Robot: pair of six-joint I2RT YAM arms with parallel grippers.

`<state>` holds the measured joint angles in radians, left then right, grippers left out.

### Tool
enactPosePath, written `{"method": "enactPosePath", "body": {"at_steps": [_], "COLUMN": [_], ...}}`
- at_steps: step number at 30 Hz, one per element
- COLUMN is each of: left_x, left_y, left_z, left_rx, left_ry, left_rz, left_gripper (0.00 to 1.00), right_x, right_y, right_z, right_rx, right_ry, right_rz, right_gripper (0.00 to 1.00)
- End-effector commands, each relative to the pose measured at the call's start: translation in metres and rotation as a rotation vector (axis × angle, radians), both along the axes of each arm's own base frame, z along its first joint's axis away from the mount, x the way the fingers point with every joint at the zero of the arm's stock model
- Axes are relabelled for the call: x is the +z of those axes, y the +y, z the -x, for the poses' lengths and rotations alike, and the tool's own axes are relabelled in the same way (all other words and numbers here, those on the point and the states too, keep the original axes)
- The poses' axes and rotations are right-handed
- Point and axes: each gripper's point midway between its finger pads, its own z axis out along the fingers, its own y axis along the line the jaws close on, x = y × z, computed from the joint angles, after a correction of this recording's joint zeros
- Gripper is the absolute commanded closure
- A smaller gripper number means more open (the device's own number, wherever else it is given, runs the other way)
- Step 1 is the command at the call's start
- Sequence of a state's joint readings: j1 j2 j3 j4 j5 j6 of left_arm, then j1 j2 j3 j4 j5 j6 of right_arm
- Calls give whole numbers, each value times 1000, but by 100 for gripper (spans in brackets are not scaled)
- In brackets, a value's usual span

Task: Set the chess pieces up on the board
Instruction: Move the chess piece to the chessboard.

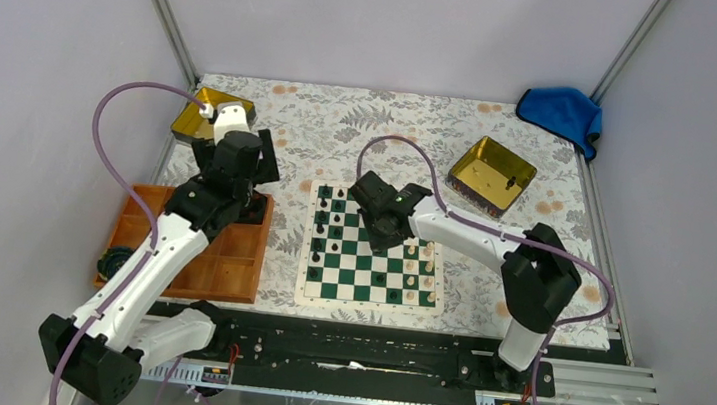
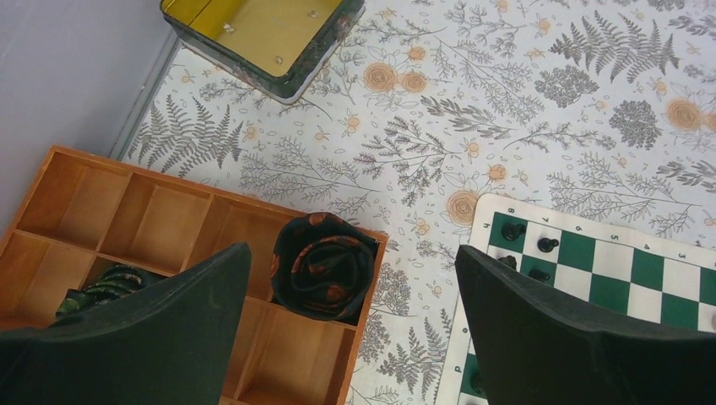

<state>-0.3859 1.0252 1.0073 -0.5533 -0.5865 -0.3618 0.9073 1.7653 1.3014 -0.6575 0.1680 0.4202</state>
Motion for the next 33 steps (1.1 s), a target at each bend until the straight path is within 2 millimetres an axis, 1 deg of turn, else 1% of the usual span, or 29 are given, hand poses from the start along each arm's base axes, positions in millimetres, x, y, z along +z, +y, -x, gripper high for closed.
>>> {"method": "enactPosePath", "body": {"at_steps": [1, 5, 14, 18, 22, 33], "left_x": [25, 29, 32, 33, 34, 35], "left_y": [6, 7, 9, 9, 10, 12], "left_z": [0, 1, 5, 7, 8, 9], "left_rx": [27, 29, 28, 29, 31, 37], "left_ry": [-80, -97, -117, -126, -131, -136], "left_rz": [18, 19, 29, 33, 32, 29], "left_gripper": [1, 1, 1, 1, 1, 1], "right_x": [10, 11, 2, -5, -8, -18], "right_y": [7, 26, 63, 75, 86, 112], "right_z": [-7, -4, 7, 11, 14, 16], "right_rx": [33, 79, 160, 188, 212, 265], "right_ry": [-10, -5, 23, 40, 48, 62], "right_rz": [25, 28, 44, 48, 45, 44], "right_gripper": [100, 100, 100, 100, 100, 100]}}
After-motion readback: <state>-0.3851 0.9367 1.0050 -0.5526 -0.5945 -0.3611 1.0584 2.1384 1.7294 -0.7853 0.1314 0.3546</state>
